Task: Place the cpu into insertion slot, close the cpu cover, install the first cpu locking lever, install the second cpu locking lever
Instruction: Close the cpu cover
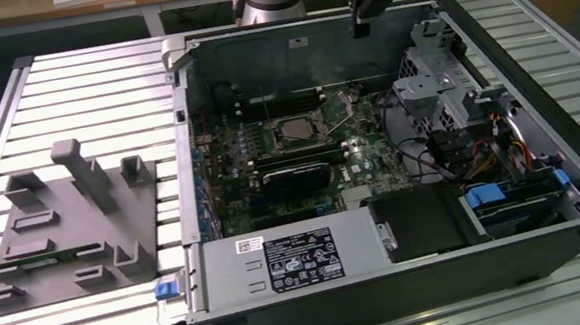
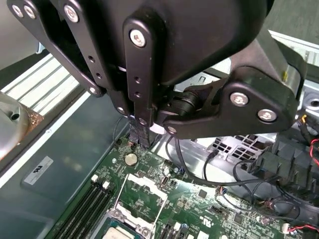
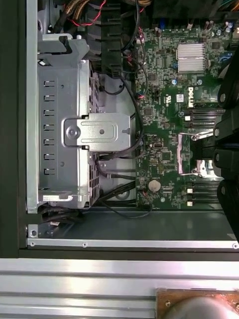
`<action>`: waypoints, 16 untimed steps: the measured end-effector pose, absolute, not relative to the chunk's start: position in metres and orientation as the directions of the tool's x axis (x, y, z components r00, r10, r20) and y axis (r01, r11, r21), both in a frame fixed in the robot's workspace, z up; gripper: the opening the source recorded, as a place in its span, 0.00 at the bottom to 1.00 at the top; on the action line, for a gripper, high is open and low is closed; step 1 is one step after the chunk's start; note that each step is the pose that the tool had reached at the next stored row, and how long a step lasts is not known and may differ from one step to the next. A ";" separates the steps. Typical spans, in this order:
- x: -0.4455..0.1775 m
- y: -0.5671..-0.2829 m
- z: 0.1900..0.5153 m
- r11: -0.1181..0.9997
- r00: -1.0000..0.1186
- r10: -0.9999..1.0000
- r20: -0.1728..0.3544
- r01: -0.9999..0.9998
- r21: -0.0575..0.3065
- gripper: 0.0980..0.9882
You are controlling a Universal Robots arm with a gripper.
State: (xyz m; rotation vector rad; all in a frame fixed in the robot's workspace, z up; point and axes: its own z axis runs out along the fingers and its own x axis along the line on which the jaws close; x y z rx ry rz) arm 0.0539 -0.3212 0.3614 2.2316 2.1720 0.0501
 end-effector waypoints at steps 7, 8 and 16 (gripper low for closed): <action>0.054 -0.321 0.349 -0.027 0.027 1.000 0.004 0.999 0.041 0.01; 0.054 -0.321 0.347 -0.027 0.027 1.000 0.004 0.999 0.041 0.01; 0.054 -0.321 0.333 -0.027 0.027 1.000 0.004 0.999 0.041 0.01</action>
